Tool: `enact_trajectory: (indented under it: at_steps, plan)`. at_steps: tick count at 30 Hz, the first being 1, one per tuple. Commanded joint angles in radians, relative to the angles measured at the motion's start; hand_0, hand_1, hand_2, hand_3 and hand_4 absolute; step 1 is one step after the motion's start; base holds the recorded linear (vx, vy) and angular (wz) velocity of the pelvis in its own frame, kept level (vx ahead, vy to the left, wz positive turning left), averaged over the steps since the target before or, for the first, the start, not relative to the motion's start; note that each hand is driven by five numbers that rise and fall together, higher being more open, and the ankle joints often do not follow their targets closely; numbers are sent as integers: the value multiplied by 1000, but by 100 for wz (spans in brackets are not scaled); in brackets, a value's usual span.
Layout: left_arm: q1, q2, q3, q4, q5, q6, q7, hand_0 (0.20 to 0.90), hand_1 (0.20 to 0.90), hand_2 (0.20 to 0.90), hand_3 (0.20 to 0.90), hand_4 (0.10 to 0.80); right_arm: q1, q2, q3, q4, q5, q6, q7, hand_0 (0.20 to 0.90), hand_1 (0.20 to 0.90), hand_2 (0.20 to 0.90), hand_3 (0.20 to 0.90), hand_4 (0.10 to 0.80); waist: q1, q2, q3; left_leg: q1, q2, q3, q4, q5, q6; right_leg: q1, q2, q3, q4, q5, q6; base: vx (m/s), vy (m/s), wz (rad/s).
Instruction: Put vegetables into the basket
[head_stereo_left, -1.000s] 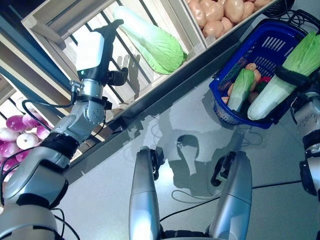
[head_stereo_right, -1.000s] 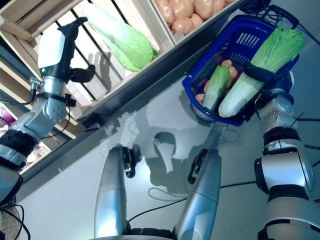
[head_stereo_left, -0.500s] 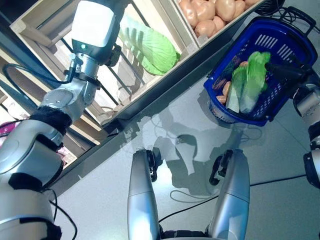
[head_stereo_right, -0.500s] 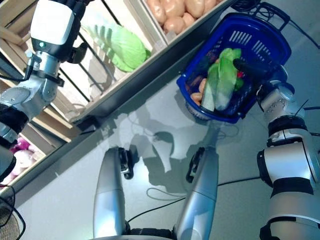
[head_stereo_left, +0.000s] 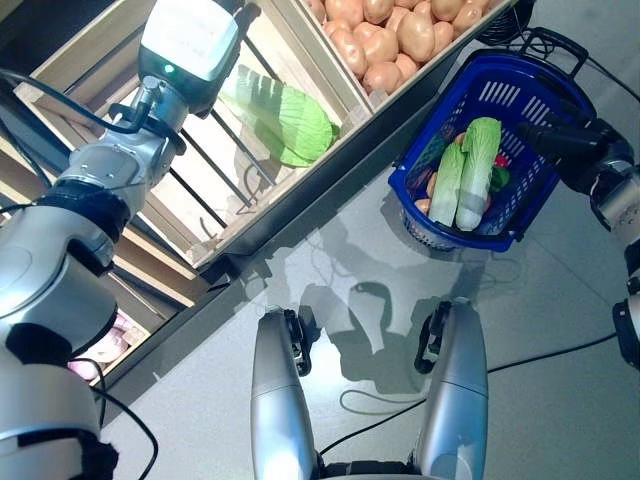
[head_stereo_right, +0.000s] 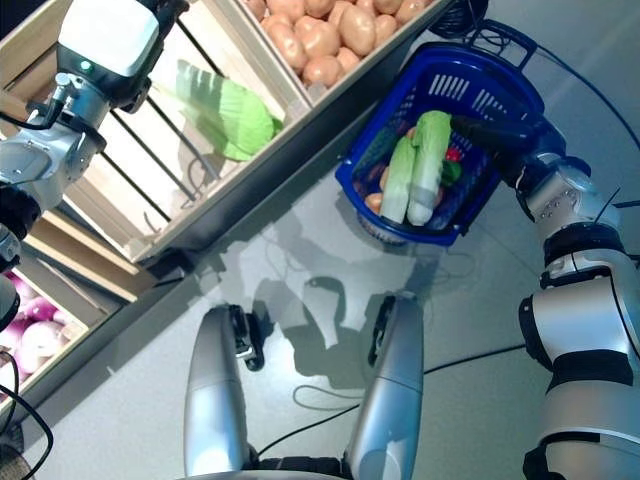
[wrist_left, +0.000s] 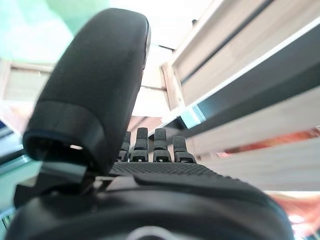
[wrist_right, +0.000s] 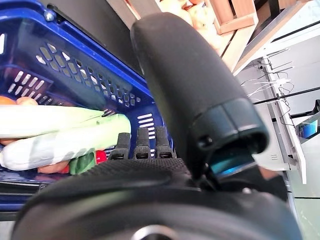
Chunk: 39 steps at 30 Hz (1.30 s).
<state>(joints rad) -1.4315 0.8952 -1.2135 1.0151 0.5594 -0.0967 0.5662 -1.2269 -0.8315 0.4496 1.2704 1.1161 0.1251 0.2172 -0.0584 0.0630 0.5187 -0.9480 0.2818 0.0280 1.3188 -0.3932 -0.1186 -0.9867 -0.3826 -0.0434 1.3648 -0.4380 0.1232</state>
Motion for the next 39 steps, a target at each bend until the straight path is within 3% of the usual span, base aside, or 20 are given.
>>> enact_trajectory:
  at_steps: [1,5,12,17,27,39]
  plan:
    - [-137,49,-26,84,-2,91,-36,900,900,900,900,800,-66,-19,6,17,95,-57,76,900,900,900,900,800,-18,-16,-108,4,26,25,-21,-77,3,39,-22,18,-120,66,-6,-23,59,-5]
    - [-161,19,-59,104,-37,134,-144,900,900,900,900,800,-64,-17,11,0,110,-58,98,900,900,900,900,800,-34,-22,-90,-48,38,24,18,-90,-1,-13,-31,32,-107,85,3,-50,59,-8]
    - [-179,-18,-77,146,-54,143,-162,900,900,900,900,800,-43,-25,9,-33,164,-63,112,900,900,900,900,800,-51,-36,-59,-134,58,11,72,-108,-6,-106,-48,54,-93,121,16,-42,36,-11]
    - [-171,-46,-62,170,-59,155,-88,900,900,900,900,800,-14,-14,-3,-63,153,-78,112,900,900,900,900,800,-60,-46,-45,-201,70,-11,112,-118,-14,-174,-50,81,-73,139,24,-34,16,-9]
    - [-142,-80,-42,217,-37,147,-103,900,900,900,900,800,18,-12,-18,-124,166,-107,172,900,900,900,900,800,-69,-66,-49,-319,114,-53,197,-129,-29,-288,-57,112,5,132,26,8,12,-11]
    - [-81,-75,17,238,-134,136,-194,900,900,900,900,800,51,-9,-54,-197,179,-134,171,900,900,900,900,800,-60,-69,-56,-412,120,-85,262,-130,-34,-381,-46,137,90,106,18,10,-1,-2]
